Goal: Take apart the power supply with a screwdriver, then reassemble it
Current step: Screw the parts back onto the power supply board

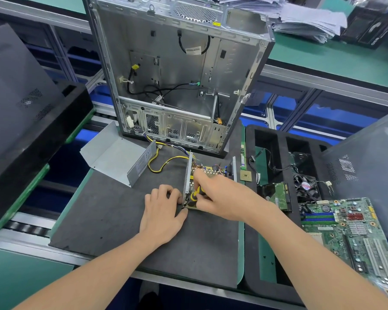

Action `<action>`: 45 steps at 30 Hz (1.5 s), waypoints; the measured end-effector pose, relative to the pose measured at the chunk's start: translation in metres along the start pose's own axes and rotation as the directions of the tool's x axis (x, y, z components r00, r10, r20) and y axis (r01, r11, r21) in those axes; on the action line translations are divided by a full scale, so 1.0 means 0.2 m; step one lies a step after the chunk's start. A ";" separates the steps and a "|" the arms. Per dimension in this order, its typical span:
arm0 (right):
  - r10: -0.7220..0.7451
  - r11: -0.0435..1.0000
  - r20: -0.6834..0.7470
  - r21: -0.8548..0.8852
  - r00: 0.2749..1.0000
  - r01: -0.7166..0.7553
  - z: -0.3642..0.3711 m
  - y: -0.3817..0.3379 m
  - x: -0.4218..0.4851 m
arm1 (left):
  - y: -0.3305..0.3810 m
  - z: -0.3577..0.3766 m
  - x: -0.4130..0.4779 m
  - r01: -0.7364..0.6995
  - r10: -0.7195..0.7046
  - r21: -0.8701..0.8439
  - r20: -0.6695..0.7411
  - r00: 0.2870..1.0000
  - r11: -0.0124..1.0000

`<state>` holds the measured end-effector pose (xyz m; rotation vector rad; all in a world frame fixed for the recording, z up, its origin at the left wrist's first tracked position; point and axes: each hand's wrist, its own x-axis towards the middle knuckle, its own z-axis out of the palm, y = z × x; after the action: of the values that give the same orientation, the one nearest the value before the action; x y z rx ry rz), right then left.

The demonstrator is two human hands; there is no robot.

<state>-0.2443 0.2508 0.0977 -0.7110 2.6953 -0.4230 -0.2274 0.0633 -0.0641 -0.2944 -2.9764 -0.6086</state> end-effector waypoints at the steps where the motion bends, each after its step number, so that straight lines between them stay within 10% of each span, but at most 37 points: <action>1: -0.002 1.000 -0.001 0.000 1.000 0.002 0.00 0.00 0.00 | 0.00 0.00 0.00 0.002 -0.002 -0.003 -0.002 1.000 1.000; 27: -0.007 0.979 -0.031 -0.204 1.000 0.001 0.01 -0.03 0.01 | 0.00 -0.01 0.00 -0.005 0.004 -0.029 -0.019 1.000 1.000; 35: -0.003 0.849 -0.165 -0.521 0.986 -0.085 -0.04 -0.08 0.09 | -0.03 -0.16 -0.01 0.011 0.039 -0.690 0.057 0.998 0.724; 45: 0.070 0.855 -0.072 -0.510 0.995 -0.097 -0.10 -0.11 0.12 | 0.04 -0.50 0.25 -0.147 0.319 -0.693 0.127 0.939 0.706</action>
<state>-0.2626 0.2240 0.1172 -0.7143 2.8954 0.3279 -0.2702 0.0398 0.0376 -0.8376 -2.7031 -1.7196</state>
